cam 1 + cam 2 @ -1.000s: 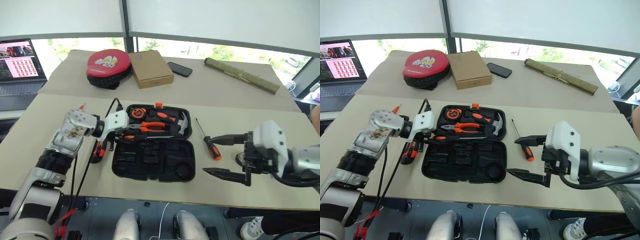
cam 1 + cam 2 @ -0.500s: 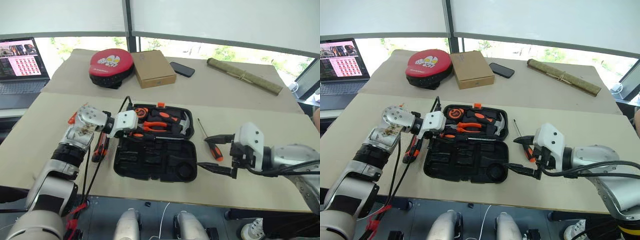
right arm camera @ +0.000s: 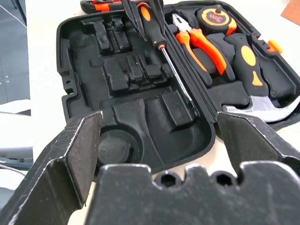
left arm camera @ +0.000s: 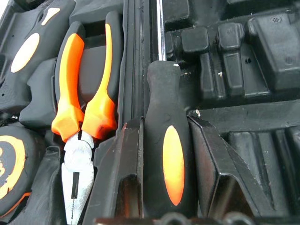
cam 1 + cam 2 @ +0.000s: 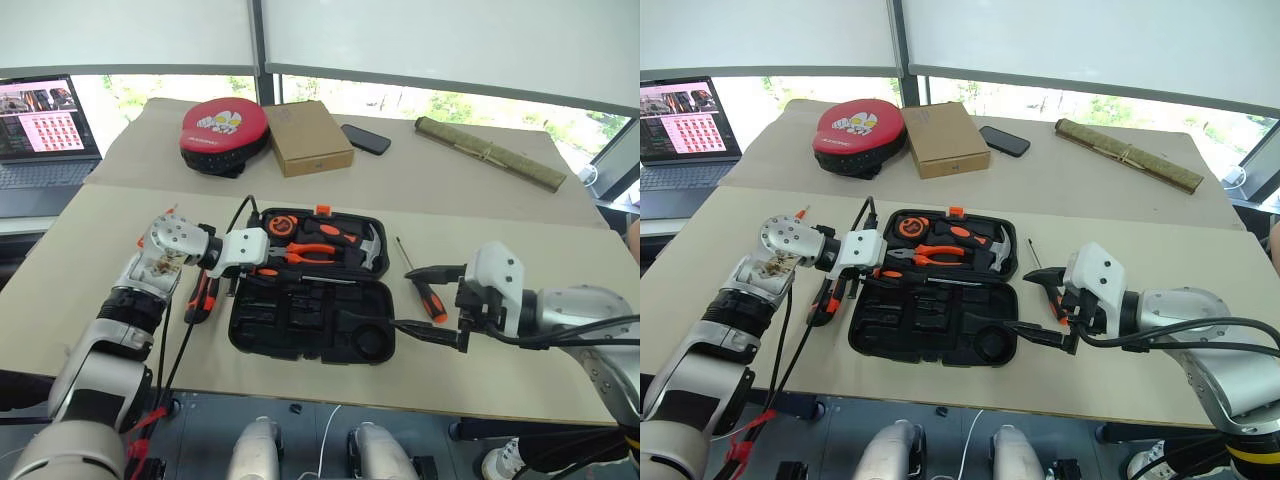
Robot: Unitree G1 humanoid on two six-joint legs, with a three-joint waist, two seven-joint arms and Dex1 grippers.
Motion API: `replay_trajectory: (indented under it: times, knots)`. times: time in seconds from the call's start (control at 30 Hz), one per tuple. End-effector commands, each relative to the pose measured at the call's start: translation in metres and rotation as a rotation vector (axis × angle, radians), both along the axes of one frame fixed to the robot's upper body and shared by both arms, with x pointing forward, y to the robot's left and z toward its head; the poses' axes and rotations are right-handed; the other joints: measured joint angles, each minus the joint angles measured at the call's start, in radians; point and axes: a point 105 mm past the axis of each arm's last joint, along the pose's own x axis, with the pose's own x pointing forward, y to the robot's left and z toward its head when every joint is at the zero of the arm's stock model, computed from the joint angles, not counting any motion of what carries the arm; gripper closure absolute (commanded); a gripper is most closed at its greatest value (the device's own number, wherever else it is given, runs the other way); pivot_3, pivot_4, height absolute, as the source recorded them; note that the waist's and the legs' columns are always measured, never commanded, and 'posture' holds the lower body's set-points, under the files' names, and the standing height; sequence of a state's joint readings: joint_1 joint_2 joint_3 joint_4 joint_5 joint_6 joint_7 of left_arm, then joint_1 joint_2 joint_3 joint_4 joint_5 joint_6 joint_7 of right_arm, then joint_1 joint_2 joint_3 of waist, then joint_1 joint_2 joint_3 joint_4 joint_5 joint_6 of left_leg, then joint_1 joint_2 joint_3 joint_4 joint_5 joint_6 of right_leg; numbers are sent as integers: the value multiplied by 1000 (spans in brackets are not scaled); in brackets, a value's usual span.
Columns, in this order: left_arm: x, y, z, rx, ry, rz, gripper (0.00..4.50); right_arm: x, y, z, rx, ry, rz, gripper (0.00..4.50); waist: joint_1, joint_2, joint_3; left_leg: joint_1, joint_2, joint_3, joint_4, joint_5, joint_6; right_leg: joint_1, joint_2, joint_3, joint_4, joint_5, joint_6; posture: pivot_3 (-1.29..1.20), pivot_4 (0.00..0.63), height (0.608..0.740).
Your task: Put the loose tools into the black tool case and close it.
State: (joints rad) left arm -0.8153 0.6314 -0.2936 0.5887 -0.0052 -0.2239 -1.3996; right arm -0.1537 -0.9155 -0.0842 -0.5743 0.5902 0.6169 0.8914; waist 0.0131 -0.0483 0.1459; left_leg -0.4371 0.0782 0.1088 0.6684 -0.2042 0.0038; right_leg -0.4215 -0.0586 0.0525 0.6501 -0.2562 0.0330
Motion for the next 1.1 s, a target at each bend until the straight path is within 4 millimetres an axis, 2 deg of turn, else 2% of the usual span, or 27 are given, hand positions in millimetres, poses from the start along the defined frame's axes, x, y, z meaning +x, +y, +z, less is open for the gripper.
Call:
replay_trajectory:
  times: [0.03, 0.2, 0.33, 0.43, 0.57, 0.87, 0.9, 1.1]
  knots:
    - [2, -6, 4, -12, -5, -16, 3590, 1, 2, 9, 0, -43, 8, 0, 1, 0, 0, 0, 0, 0, 0, 0, 0, 0, 0, 0, 0, 0, 0, 0, 150, 740]
    - [-5, -17, 15, -98, 32, -55, 3590, 1, 3, 9, 10, -43, 3, 0, 0, 0, 0, 0, 0, 0, 1, 0, 0, 0, 0, 0, 1, 0, 0, 0, 150, 740]
    - [-8, -16, 24, -113, 38, -58, 3590, 0, 4, 8, 11, -40, 2, 0, -2, 0, 0, -1, 0, 0, 1, 0, 0, -1, 0, 0, 1, 0, 0, 0, 150, 740]
    - [-14, -5, 15, -42, 48, -57, 3590, -1, 5, 7, 14, -37, 3, 0, -6, 0, 0, -1, 0, 0, 1, 0, 0, -1, 0, 0, 1, 0, 0, 0, 150, 740]
    - [-9, 2, 6, -7, 41, -14, 3590, -2, 6, 7, 20, -36, 2, 0, -8, 0, 0, 0, 0, 0, 1, 0, 0, -1, 0, 0, 3, 0, 0, 0, 150, 740]
    - [0, -4, -3, -7, 42, 5, 3590, -2, 9, 10, 42, -39, 8, 0, 1, 0, 0, -1, 0, -1, 8, -1, 1, 0, 0, 0, 7, 0, 1, 0, 150, 740]
    - [1, -5, -2, -9, 41, 3, 3090, -3, 10, 11, 45, -38, 12, 0, 1, 0, 0, -1, 0, -1, 8, -1, 1, -1, 0, 0, 7, 0, 1, 0, 150, 740]
    - [2, -11, 19, -72, 56, -16, 1156, -10, 14, 10, 58, -23, 33, 0, 2, 0, 0, -1, 0, -1, 10, -1, 1, -1, 0, 0, 9, 0, 1, 0, 150, 740]
